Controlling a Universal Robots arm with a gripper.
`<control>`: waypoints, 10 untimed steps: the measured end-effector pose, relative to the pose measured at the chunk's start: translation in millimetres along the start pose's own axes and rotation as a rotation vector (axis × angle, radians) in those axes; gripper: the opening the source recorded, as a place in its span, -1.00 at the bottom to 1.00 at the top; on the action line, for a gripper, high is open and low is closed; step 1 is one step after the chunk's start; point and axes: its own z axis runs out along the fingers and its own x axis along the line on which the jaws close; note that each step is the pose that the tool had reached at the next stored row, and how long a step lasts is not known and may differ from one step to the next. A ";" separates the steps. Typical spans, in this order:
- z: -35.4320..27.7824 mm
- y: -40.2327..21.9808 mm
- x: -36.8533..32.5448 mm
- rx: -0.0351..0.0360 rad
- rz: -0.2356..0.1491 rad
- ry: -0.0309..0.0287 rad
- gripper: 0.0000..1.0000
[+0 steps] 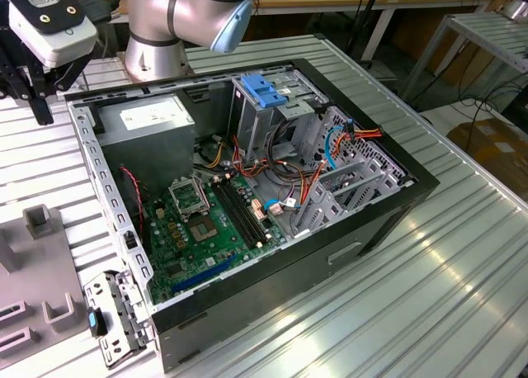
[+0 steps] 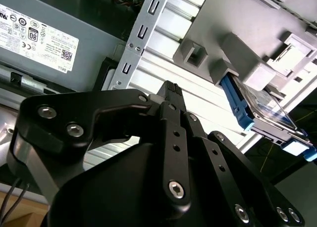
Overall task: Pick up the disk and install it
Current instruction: 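Reach for the disk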
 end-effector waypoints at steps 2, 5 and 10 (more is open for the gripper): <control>0.0 -0.2 2.3 0.0000 0.000 0.0000 -0.79; 0.0 -0.5 6.5 0.0000 0.000 0.0000 -0.79; -0.1 -1.1 13.6 0.0000 0.000 0.0001 -0.79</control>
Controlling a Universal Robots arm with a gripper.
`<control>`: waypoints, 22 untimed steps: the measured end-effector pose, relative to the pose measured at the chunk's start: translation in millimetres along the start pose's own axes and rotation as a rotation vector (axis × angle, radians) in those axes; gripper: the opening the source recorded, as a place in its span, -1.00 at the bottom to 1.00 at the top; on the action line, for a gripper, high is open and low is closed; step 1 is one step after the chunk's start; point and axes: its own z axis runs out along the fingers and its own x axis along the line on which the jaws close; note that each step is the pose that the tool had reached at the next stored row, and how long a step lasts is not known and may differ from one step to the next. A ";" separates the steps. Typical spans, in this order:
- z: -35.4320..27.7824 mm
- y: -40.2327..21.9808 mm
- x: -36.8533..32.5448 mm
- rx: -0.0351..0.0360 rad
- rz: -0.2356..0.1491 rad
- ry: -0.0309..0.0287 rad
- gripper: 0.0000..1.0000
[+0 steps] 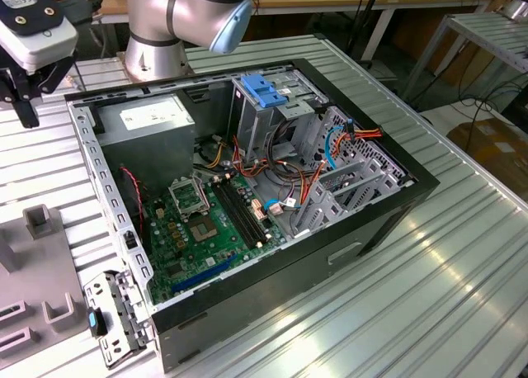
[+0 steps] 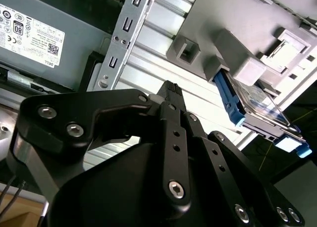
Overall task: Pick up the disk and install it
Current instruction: 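Reach for the disk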
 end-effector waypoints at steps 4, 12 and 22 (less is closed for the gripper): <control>0.0 -0.5 6.7 -0.0003 0.000 0.0001 -0.79; -0.5 -4.5 59.0 -0.0084 0.002 0.0365 -0.79; -0.7 -5.8 75.8 -0.0089 0.002 0.0378 -0.79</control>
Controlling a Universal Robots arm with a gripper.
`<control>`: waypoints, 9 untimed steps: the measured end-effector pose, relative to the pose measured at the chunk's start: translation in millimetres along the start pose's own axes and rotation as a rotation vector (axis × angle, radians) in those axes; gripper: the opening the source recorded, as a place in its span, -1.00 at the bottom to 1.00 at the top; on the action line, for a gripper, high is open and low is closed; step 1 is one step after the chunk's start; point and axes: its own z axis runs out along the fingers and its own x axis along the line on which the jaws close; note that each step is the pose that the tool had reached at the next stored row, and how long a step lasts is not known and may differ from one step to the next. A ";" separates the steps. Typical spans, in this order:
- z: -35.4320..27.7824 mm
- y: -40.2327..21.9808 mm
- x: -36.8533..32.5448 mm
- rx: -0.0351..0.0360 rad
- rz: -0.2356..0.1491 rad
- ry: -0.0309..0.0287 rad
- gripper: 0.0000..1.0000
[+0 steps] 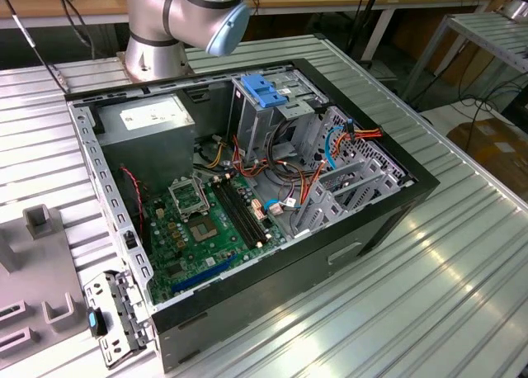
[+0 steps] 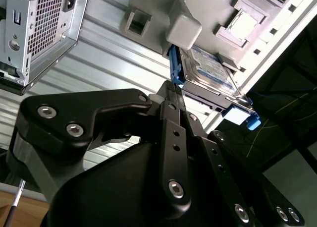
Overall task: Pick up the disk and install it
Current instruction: 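Reach for the disk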
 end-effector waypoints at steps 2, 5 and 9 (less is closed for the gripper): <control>0.1 -0.3 4.0 -0.0001 0.000 0.0004 -0.79; 0.2 -0.7 9.3 -0.0002 0.000 0.0005 -0.79; 0.6 -1.7 22.2 -0.0006 0.000 0.0007 -0.79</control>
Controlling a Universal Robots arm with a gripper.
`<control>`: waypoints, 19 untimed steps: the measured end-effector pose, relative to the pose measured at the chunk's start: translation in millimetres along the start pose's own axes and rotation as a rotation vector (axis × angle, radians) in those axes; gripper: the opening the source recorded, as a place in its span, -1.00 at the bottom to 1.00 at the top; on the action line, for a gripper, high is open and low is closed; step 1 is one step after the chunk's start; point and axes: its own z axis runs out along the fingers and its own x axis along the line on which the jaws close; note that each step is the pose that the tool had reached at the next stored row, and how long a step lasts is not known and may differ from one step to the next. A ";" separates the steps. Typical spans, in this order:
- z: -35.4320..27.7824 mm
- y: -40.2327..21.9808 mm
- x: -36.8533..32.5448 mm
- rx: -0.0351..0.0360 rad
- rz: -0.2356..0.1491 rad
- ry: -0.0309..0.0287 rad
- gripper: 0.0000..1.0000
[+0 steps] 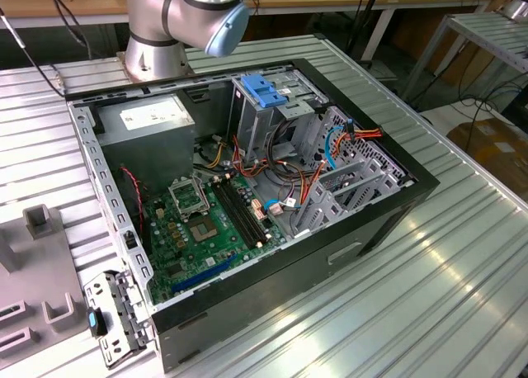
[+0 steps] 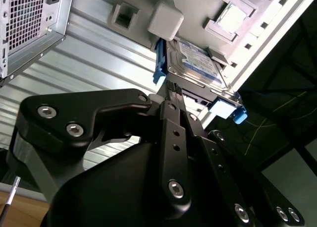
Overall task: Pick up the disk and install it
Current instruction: 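Reach for the disk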
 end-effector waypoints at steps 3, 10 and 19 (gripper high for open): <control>0.2 -0.5 5.8 -0.0002 0.000 0.0001 -0.79; 0.7 -1.8 22.8 -0.0007 0.000 0.0004 -0.79; 1.1 -3.1 39.8 -0.0011 0.000 0.0008 -0.79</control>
